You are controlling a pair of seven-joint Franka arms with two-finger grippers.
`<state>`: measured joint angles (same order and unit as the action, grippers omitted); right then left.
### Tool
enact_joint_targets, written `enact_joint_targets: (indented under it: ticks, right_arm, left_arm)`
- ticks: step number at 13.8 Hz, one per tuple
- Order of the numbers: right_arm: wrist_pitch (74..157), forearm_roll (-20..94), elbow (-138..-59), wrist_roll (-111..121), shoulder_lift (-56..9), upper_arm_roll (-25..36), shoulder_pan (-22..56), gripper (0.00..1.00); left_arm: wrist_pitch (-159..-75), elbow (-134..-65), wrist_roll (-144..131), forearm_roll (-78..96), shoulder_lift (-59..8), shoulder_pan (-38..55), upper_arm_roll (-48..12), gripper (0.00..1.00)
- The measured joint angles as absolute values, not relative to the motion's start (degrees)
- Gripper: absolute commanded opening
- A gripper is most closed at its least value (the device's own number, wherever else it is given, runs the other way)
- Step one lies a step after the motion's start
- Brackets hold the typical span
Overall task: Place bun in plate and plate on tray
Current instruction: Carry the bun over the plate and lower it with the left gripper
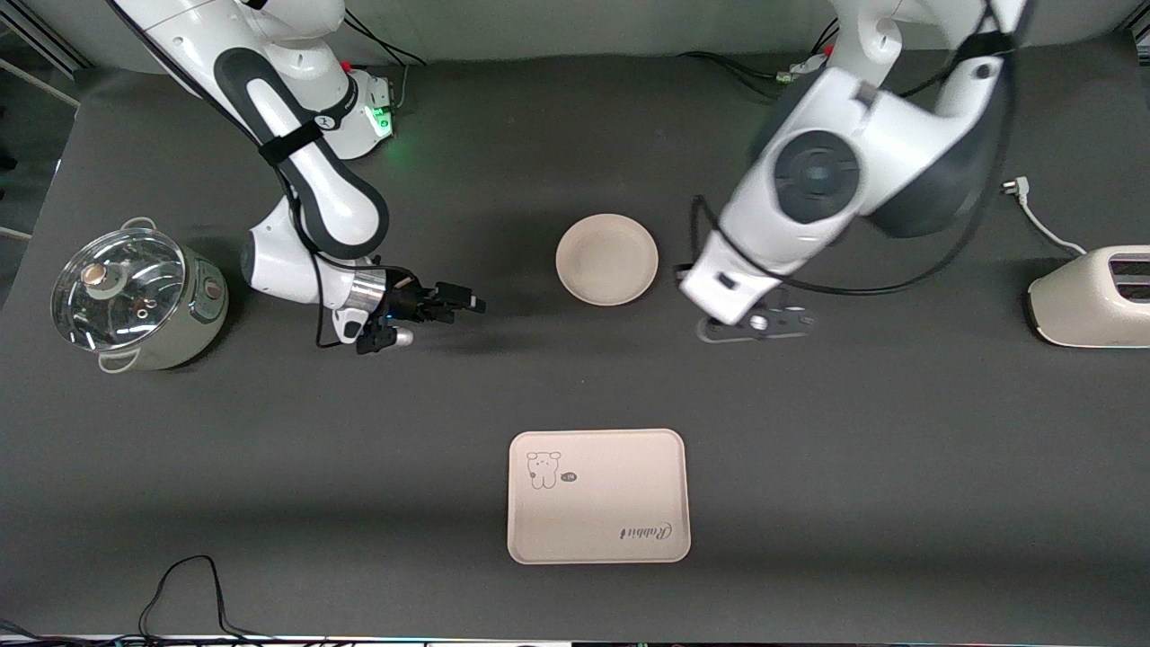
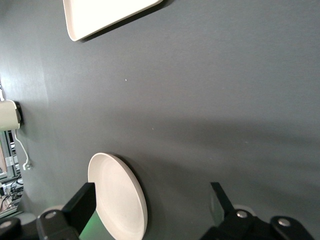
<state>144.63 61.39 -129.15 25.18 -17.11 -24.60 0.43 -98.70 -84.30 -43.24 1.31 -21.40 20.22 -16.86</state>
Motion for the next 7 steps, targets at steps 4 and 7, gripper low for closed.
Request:
enact_joint_targets:
  ticks: [4, 7]
  right_arm:
    - [148.70, 65.74, -129.14, 25.18, -17.83, -27.95, 1.22, 1.00]
    - [148.70, 66.17, -129.13, 25.24, -18.78, -27.93, 0.97, 1.00]
  left_arm:
    - [-110.77, -90.73, -53.17, 1.26, -26.58, 27.43, -17.18, 0.32]
    - [-121.33, -98.18, -54.71, 1.18, -28.99, 29.81, -17.16, 0.32]
